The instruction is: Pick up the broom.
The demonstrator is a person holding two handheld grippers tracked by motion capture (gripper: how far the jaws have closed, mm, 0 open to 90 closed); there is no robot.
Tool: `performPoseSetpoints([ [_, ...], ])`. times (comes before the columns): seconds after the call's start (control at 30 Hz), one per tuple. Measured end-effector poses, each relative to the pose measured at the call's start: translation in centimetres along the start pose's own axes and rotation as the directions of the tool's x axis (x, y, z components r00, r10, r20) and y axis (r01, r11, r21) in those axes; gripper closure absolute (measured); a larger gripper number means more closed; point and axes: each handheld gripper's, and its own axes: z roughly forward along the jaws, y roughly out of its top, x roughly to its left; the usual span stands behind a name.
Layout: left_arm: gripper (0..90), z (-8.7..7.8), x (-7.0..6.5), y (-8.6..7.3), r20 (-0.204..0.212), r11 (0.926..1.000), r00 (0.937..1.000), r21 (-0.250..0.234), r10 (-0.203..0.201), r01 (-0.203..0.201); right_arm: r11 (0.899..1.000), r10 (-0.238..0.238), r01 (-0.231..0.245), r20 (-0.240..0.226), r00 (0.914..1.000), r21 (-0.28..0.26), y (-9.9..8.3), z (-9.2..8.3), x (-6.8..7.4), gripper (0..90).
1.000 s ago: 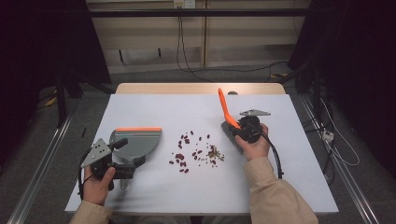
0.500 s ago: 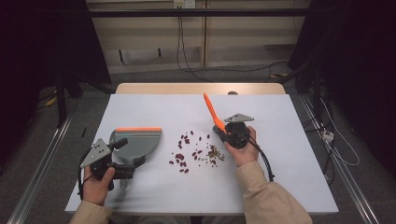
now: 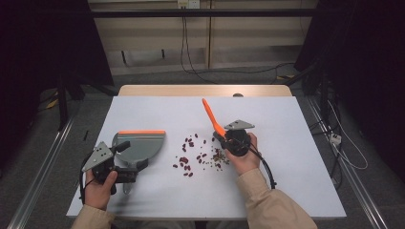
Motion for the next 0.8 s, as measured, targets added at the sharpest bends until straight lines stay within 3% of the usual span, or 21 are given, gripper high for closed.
performPoseSetpoints([
  [0.57,3.7,0.0,0.0,0.0,0.002,1.0,1.0,-0.003,-0.004,0.004,1.0,0.005,-0.005,-0.006,1.0,-0.014,0.1,0.2,1.8,71.2],
  [0.8,3.7,0.0,0.0,0.0,0.003,1.0,1.0,-0.003,-0.003,0.003,1.0,-0.019,0.019,0.007,0.9998,-0.024,0.1,0.3,2.8,71.2],
])
